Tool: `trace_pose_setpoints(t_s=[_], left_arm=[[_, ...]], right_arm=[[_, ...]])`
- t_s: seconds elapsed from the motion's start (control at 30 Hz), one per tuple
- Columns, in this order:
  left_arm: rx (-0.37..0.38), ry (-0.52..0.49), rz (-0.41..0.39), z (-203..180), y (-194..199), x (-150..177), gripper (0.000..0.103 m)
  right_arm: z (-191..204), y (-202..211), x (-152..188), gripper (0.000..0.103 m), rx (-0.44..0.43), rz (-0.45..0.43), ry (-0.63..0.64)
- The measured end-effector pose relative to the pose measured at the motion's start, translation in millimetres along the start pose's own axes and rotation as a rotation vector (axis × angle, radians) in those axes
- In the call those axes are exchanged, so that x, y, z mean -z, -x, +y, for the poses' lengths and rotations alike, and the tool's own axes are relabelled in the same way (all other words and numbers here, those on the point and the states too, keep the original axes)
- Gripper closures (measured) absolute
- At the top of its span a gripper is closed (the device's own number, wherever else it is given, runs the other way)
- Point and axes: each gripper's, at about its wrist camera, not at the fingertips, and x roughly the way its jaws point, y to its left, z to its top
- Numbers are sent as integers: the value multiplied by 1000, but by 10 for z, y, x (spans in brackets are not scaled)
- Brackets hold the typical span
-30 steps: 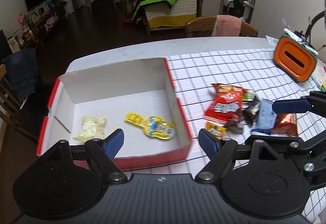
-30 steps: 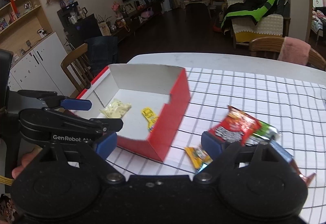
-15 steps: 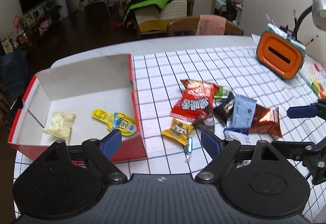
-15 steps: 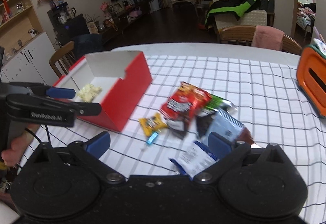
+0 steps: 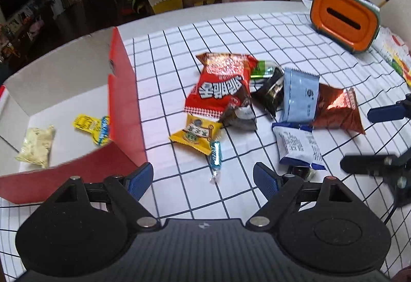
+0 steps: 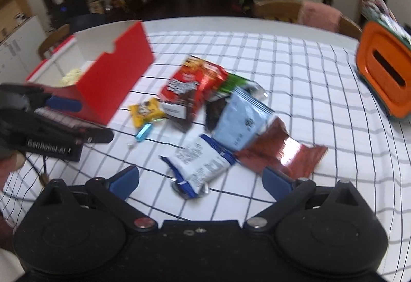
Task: Organize snacks
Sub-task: 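Withdraw both tools from the box back over the snack pile, then grasp the blue candy with the left tool while the right grasps the white-blue wrapper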
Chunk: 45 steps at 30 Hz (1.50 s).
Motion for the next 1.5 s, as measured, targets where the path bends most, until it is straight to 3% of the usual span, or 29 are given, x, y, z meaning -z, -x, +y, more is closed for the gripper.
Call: trace_pose_setpoints(t_s=[0.23,0.53,0.63,0.73,0.97,1.07,1.23,1.5], left_arm=[[-4,12,32,-33,-286,25,18],[-7,22,47,-64,-471,-15,18],[19,37,72,-54,-531,-57,32],[34,69,115,-19,-624,-79,42],[43,69,130,-32,-710,-119,56],[36,51,124,-59,-708,-136,64],[51,28,123,-85,-696,-145,88],[70,32,129,-35,-679,-129,91]], right_arm=[[-161,-132,-39,3,-17,52,-217],[-143,-501,-106,13,52,147,-449],[-112,-622,-152,19,76,165,-503],[-35,-733,-184,26,116,198,-503],[126,-847,-239,34,184,209,-450],[201,-857,-239,41,214,197,-394],[206,-856,-231,53,223,195,-352],[123,-743,-160,56,170,163,-359]])
